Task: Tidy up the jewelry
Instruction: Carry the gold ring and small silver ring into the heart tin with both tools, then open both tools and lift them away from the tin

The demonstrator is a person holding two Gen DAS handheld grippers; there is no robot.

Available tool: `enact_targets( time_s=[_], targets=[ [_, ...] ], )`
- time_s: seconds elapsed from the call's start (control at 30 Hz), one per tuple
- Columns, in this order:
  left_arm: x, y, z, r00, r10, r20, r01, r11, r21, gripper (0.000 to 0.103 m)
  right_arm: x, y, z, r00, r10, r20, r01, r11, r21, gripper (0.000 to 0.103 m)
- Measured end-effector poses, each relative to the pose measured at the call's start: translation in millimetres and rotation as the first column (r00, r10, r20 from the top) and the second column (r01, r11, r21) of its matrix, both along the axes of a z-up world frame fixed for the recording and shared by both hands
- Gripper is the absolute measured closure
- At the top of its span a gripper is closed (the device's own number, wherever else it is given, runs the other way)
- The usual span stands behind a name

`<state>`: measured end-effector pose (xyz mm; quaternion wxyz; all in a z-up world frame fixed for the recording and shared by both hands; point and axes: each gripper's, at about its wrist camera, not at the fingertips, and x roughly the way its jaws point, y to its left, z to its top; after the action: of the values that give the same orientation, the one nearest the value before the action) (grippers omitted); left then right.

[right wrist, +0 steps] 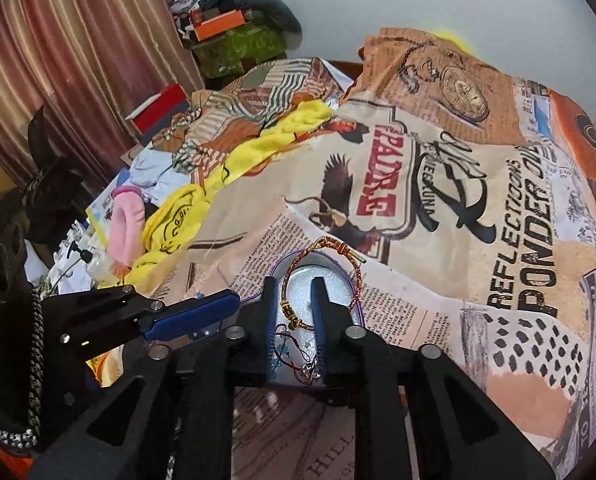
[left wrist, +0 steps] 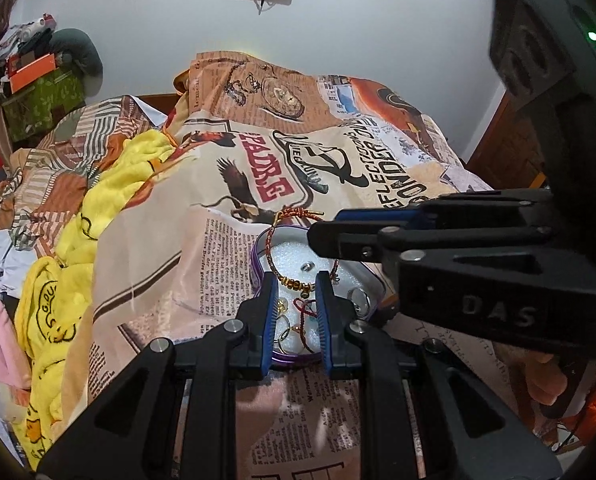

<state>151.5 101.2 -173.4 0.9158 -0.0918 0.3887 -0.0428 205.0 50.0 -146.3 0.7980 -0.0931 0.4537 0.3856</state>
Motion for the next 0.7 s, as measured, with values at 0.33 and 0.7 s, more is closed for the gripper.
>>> enact_targets(
  time_s=[0.33,0.7],
  targets=[
    [-22.7,1.3,43.2,0.994,0.05,0.095,-0.054,0.998,0.043,0.086,-22.2,-26.6,45.4,0.991,-0.054,0.119,0.047,0.997,0.066,0.079],
    [-95.0,-2.9,152.9,0.902,0.115,0.417,-0.138,0.99,0.026,0.08,-87.6,-82.7,138.8,0.915,-0.189,0.357,0.086,0.955,0.285,0.079]
  ],
)
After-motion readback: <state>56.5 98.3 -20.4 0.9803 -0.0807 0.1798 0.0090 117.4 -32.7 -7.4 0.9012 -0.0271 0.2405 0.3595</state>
